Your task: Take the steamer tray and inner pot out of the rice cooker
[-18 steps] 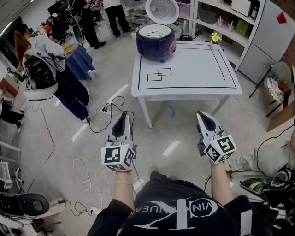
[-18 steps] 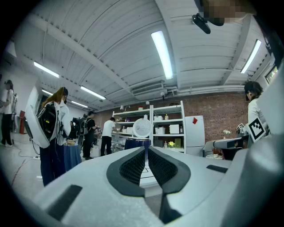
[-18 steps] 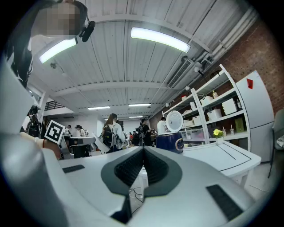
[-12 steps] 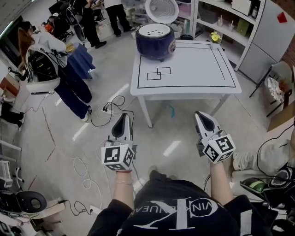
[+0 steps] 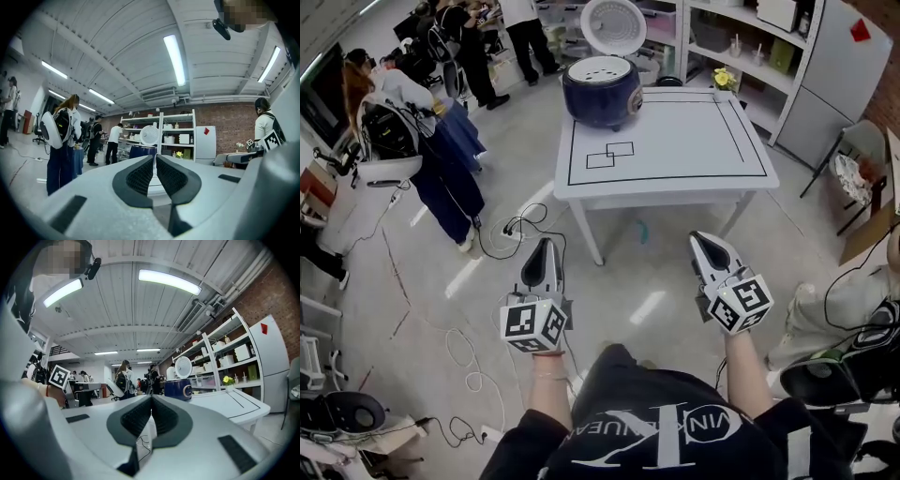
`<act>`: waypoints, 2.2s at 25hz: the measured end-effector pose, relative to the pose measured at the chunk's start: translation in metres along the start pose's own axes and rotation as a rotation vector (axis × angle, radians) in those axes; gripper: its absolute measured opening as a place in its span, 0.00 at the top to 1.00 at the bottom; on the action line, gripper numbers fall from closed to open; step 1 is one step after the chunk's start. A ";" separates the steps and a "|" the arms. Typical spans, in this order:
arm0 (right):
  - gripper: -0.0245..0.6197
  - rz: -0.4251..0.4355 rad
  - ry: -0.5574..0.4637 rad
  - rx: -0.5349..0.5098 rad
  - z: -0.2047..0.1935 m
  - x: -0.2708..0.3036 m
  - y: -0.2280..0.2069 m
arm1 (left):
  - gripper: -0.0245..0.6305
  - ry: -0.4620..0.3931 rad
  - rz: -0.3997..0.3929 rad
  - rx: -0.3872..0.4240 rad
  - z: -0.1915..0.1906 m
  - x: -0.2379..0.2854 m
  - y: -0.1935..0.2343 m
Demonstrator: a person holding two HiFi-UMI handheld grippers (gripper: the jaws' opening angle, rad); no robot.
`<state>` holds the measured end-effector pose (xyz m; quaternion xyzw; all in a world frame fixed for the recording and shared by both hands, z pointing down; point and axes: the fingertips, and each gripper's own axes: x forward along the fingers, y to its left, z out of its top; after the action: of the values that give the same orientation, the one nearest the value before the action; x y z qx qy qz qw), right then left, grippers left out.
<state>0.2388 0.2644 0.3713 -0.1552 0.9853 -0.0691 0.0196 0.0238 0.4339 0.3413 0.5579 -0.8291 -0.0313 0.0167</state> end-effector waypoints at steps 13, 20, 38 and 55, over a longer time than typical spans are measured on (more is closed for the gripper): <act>0.75 -0.001 -0.021 0.052 0.005 -0.017 -0.019 | 0.78 0.007 -0.008 -0.017 -0.003 0.005 -0.010; 0.75 -0.034 -0.031 0.073 0.002 0.004 -0.052 | 0.78 0.001 -0.050 -0.018 -0.006 0.053 -0.011; 0.75 -0.101 0.013 0.097 -0.004 0.170 -0.120 | 0.78 0.046 -0.143 -0.033 -0.011 0.240 0.064; 0.75 -0.114 0.025 0.107 -0.010 0.307 -0.155 | 0.78 0.070 -0.192 -0.050 -0.021 0.366 0.138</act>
<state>-0.0070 0.0249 0.3982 -0.2089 0.9699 -0.1245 0.0117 -0.2406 0.1459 0.3692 0.6349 -0.7698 -0.0337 0.0566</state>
